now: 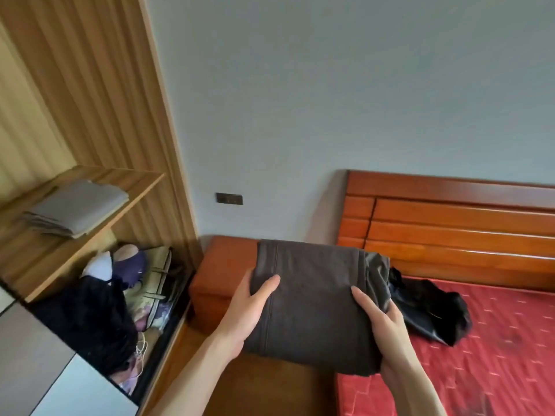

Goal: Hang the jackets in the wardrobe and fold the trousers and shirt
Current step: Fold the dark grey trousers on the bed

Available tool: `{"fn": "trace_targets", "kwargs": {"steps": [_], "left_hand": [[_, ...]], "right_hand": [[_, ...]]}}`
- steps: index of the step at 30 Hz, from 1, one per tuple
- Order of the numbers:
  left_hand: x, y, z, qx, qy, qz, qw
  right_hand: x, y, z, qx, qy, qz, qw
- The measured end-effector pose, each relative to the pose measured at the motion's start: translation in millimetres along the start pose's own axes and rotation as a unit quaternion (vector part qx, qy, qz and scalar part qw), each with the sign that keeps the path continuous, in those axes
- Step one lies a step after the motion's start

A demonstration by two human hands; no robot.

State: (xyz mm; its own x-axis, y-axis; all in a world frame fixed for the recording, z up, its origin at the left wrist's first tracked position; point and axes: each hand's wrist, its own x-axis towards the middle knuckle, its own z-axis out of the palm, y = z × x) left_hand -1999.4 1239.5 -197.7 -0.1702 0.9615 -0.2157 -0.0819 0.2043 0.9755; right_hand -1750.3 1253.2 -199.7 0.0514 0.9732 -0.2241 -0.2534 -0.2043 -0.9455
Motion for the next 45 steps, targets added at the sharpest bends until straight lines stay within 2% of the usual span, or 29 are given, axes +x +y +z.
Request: {"fn": "trace_targets", "kwargs": {"steps": [7, 13, 23, 31, 37, 45], "left_hand": [[43, 12, -64, -0.019, 0.130, 0.011, 0.991], [79, 22, -83, -0.064, 0.236, 0.009, 0.970], [93, 29, -140, -0.120, 0.399, 0.013, 0.909], [127, 31, -194, -0.161, 0.437, 0.055, 0.883], [158, 40, -239, -0.164, 0.454, 0.073, 0.873], [192, 50, -316, -0.192, 0.475, 0.098, 0.853]], "right_hand": [[92, 6, 89, -0.030, -0.114, 0.038, 0.992], [170, -3, 148, -0.054, -0.225, 0.078, 0.970], [227, 3, 274, -0.110, -0.377, 0.121, 0.912], [271, 20, 360, -0.129, -0.451, 0.150, 0.870], [291, 27, 419, -0.153, -0.465, 0.161, 0.857], [310, 43, 507, -0.173, -0.468, 0.124, 0.858]]}}
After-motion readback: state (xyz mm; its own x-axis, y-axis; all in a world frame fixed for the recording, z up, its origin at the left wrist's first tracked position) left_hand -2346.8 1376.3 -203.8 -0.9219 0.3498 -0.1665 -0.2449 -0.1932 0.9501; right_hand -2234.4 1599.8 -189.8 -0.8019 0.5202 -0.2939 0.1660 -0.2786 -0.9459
